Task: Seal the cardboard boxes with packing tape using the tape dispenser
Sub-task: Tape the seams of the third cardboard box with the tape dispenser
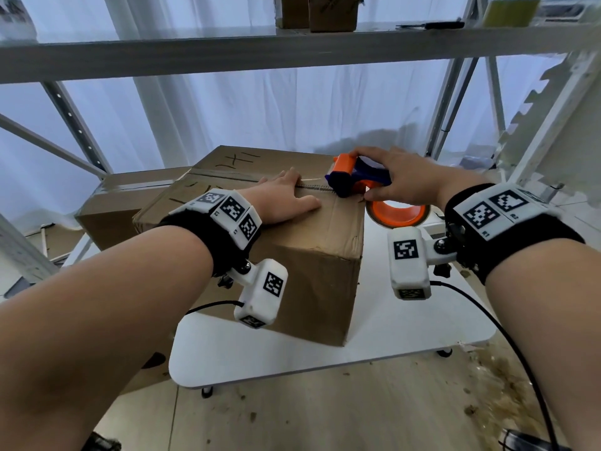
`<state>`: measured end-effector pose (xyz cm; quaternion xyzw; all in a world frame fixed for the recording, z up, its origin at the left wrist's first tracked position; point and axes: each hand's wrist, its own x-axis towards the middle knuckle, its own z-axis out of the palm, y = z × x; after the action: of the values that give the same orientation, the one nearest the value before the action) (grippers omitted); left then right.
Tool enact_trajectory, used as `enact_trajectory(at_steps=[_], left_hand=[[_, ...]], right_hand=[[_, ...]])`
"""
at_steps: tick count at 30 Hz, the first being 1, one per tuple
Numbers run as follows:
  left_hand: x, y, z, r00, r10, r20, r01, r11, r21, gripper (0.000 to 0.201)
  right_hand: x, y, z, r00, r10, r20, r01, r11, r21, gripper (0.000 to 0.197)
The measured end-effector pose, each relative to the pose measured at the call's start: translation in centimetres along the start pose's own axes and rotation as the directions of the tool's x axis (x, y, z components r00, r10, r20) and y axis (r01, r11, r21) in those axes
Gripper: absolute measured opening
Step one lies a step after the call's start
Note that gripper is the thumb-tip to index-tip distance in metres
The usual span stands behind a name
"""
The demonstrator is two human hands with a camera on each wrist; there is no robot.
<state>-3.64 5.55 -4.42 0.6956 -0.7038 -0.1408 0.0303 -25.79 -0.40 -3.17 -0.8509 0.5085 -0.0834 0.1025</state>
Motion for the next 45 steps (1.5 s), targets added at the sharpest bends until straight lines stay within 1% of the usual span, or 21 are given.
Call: enact_trajectory(at_steps=[1,3,6,8,13,16,18,19,22,23,26,29,33,37,40,43,45], left_hand=[[0.0,0.0,0.0,1.0,-0.007,-0.011,0.007,1.0,-0.016,0.066],[-0.1,-0.1,0.1,1.0,0.007,0.005,-0.007,1.0,-0.009,0.07],[0.5,-0.9,0.2,0.997,0.057,0.059,-0.061,0.996,0.068,0.073],[0.9,-1.6,0.2,0.996,0.061,0.065,-0.068,0.992,0.104,0.072],[1.0,-3.7,-0.4,0.998,0.037,0.058,-0.046,0.987,0.156,0.073],[1.0,-4.5,-0.7,0.998,-0.01,0.069,-0.002,0.984,0.179,0.083],[1.1,-4.2,-1.0,0.997,-0.035,0.074,0.021,0.985,0.172,0.088],[1.3,-3.7,-1.0,0.997,-0.032,0.073,0.021,0.988,0.154,0.086],[1.6,-2.5,-0.4,0.998,0.032,0.063,-0.038,0.994,0.1,0.07],[1.7,-2.3,0.1,0.998,0.043,0.055,-0.049,0.994,0.099,0.068],[1.9,-2.5,0.8,0.999,0.047,0.027,-0.049,0.995,0.09,0.076],[1.8,-2.6,0.8,0.999,0.044,0.019,-0.046,0.995,0.091,0.082],[1.6,-2.4,0.7,0.999,0.043,0.025,-0.045,0.994,0.1,0.079],[1.5,-2.3,0.5,0.999,0.029,0.032,-0.032,0.993,0.111,0.077],[1.5,-2.2,0.5,0.999,0.03,0.036,-0.034,0.994,0.108,0.076],[1.5,-2.2,0.4,0.999,0.026,0.041,-0.03,0.993,0.114,0.076],[1.6,-2.2,0.3,0.999,0.022,0.048,-0.028,0.993,0.117,0.076]], right_hand=[[0.0,0.0,0.0,1.0,-0.003,-0.006,0.003,1.0,0.013,0.073],[0.1,0.0,0.0,1.0,-0.003,-0.002,0.003,1.0,0.02,0.073],[0.5,-0.4,-0.1,1.0,-0.003,0.008,0.003,1.0,0.015,0.072],[0.8,-0.8,0.0,1.0,-0.006,0.012,0.006,1.0,0.003,0.071],[2.1,-2.7,0.6,1.0,-0.02,0.011,0.02,1.0,-0.013,0.07],[2.6,-3.8,1.1,0.999,-0.034,-0.02,0.033,0.998,-0.06,0.072],[2.8,-4.1,0.8,0.999,-0.04,-0.026,0.038,0.997,-0.063,0.072],[2.9,-4.2,0.6,0.998,-0.051,-0.023,0.05,0.998,-0.042,0.071],[3.3,-4.2,-0.1,0.996,-0.087,0.005,0.087,0.996,-0.031,0.071],[3.4,-4.2,-0.4,0.996,-0.093,0.016,0.094,0.995,-0.039,0.071],[3.5,-4.7,-0.9,0.993,-0.111,0.028,0.112,0.992,-0.05,0.068],[3.6,-4.9,-1.6,0.993,-0.117,0.012,0.117,0.992,-0.046,0.068],[3.1,-4.4,-2.4,0.995,-0.1,0.027,0.1,0.995,-0.001,0.069],[2.0,-3.2,-2.5,0.995,-0.075,0.068,0.078,0.997,-0.031,0.067],[1.3,-2.1,-2.7,0.995,-0.07,0.07,0.072,0.997,-0.023,0.066],[0.5,-0.9,-2.2,0.996,-0.047,0.082,0.046,0.999,0.015,0.066],[0.0,-0.2,-1.2,0.995,-0.058,0.078,0.054,0.997,0.047,0.066]])
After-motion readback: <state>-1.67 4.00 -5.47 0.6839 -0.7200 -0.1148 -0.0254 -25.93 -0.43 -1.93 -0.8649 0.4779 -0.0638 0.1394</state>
